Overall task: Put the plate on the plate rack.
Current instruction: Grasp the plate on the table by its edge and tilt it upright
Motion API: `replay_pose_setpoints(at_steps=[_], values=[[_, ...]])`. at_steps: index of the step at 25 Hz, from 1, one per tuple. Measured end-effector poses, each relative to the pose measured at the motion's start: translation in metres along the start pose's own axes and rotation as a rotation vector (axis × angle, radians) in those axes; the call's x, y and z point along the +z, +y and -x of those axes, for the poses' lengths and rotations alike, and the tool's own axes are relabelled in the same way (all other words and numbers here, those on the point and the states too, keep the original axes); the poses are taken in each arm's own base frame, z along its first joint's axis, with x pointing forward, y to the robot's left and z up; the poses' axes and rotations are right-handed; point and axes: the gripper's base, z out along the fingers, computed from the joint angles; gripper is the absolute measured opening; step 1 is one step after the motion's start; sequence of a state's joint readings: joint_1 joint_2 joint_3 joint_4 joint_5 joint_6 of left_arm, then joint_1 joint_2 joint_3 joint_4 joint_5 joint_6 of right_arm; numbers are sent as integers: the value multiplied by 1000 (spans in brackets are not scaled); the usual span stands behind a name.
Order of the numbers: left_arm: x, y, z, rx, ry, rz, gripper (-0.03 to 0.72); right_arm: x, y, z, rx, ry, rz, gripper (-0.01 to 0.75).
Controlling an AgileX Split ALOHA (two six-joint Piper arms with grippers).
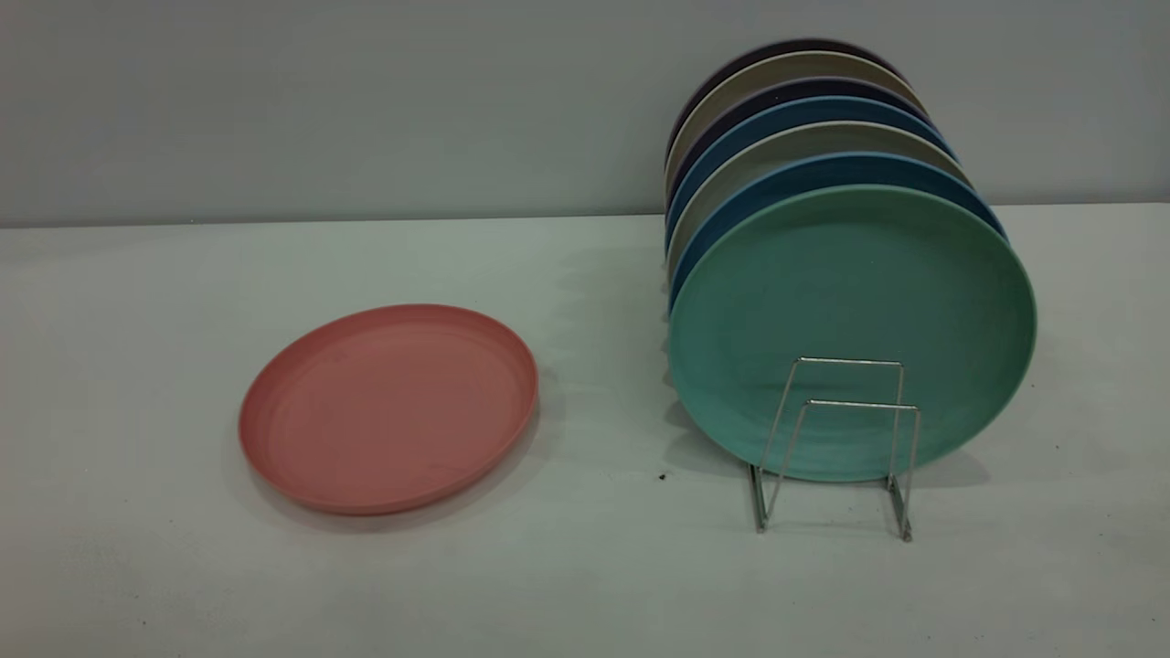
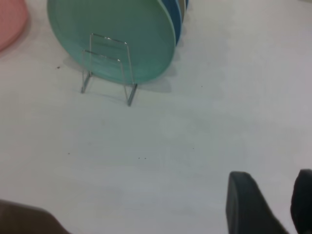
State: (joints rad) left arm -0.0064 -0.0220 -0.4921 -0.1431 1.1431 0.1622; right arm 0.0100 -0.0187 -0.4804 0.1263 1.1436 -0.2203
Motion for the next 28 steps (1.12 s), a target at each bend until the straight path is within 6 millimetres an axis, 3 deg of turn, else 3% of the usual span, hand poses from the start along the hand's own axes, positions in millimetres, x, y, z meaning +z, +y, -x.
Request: replay_pose_setpoints(at_steps=[28], values=[[-1, 1, 6, -38, -38, 4, 451, -1, 3, 5, 29, -52, 32, 242]])
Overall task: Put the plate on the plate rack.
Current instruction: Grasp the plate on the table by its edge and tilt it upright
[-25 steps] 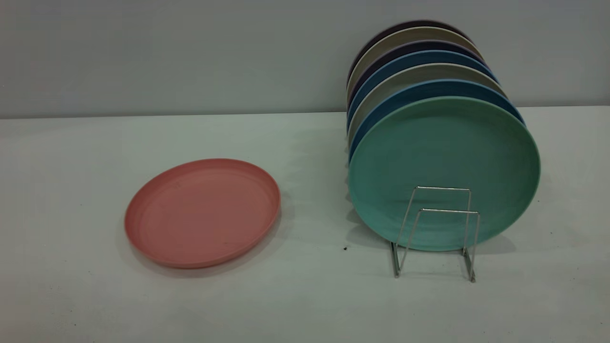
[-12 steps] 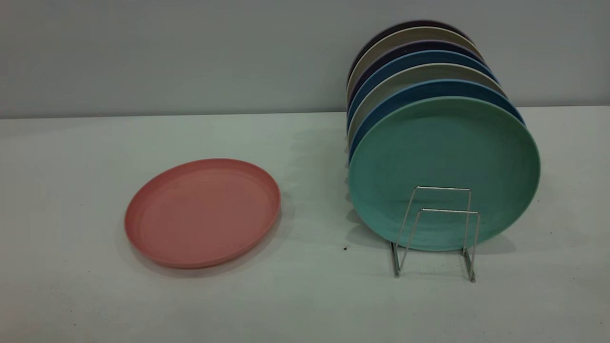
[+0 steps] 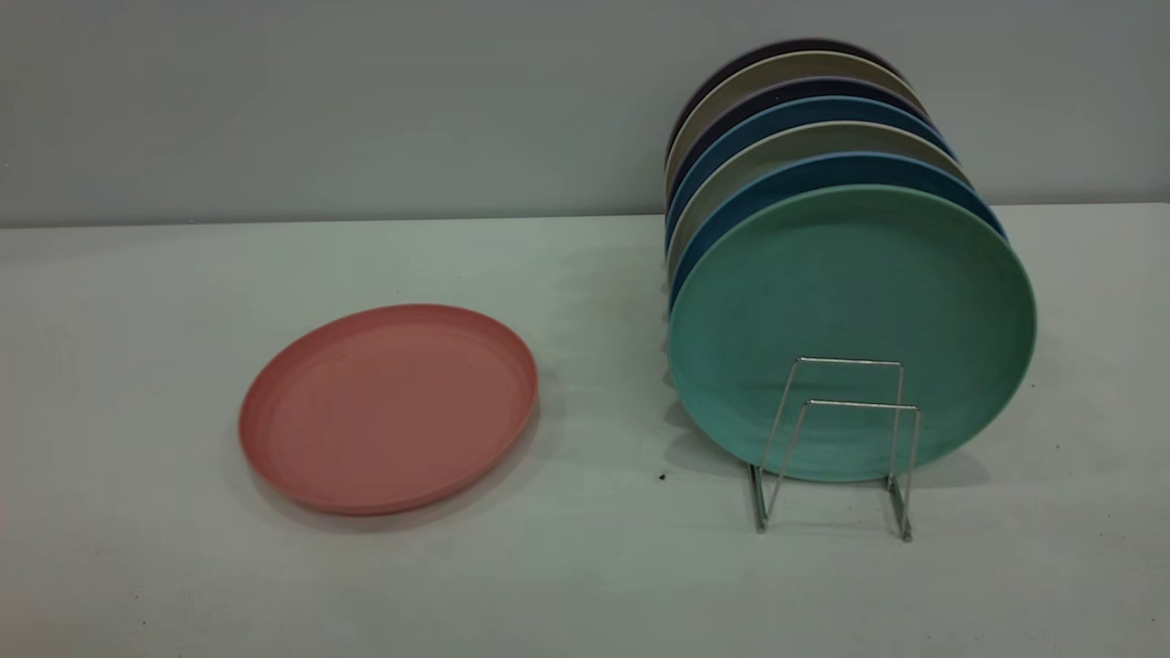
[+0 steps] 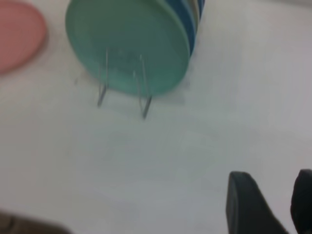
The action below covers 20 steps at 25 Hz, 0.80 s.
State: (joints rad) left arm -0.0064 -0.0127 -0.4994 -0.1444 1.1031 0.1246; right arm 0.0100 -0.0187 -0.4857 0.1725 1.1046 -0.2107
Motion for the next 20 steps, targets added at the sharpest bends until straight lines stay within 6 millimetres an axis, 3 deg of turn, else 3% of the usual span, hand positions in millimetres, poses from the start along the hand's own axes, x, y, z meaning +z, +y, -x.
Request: replay_pose_setpoints(at_steps=[5, 9, 15, 20], values=[[13, 2, 20, -41, -15, -10, 443, 3, -5, 24, 10, -146, -31, 242], [41, 7, 38, -117, 54, -3, 404, 31, -12, 45, 52, -72, -17, 242], [118, 14, 69, -159, 277, -61, 368, 98, -26, 61, 98, 148, -17, 242], [191, 17, 92, -122, 462, -166, 367, 154, -37, 59, 89, 286, -26, 242]])
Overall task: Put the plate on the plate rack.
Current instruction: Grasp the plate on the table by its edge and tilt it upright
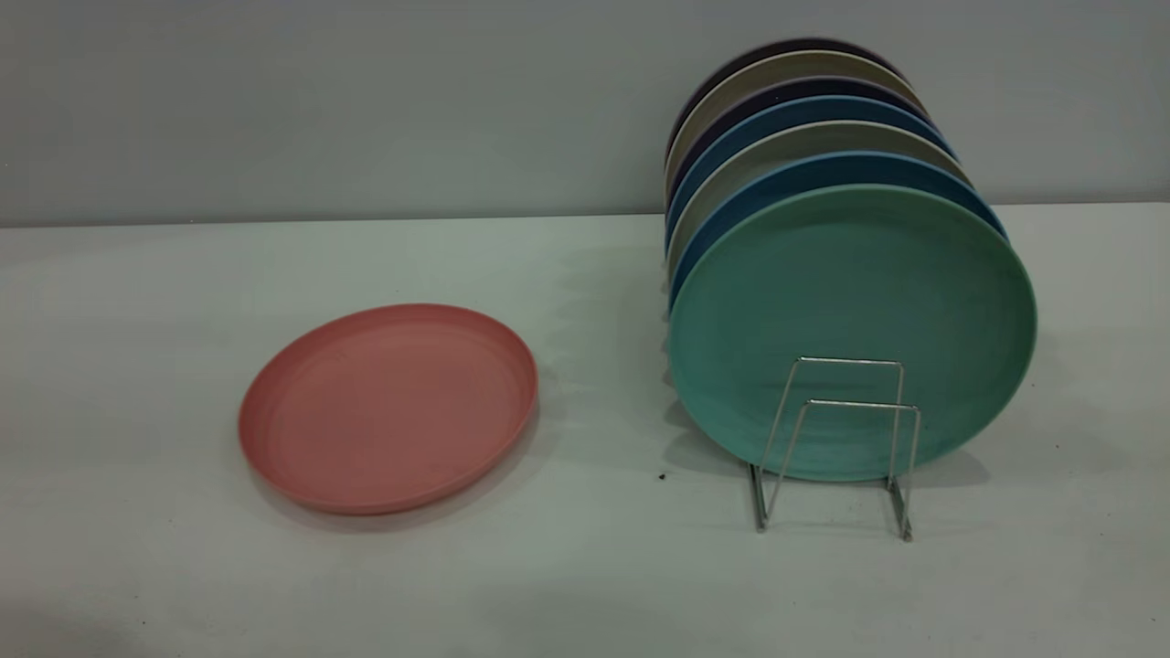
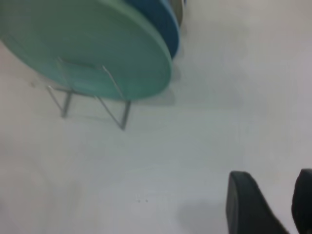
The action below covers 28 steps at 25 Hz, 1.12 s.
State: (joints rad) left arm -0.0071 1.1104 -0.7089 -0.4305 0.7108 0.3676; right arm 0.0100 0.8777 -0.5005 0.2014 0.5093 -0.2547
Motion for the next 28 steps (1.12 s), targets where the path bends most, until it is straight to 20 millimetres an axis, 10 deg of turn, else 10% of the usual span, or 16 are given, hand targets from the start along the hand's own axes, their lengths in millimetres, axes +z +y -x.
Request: replay_pose_setpoints(at_steps=[6, 14, 28], values=[[62, 30, 37, -80, 86, -45, 416, 49, -6, 11, 6, 146, 7, 256], [124, 73, 41, -139, 95, 11, 488, 87, -12, 44, -31, 223, 29, 453], [223, 122, 52, -225, 176, 15, 488, 116, -60, 54, 85, 227, -46, 483]])
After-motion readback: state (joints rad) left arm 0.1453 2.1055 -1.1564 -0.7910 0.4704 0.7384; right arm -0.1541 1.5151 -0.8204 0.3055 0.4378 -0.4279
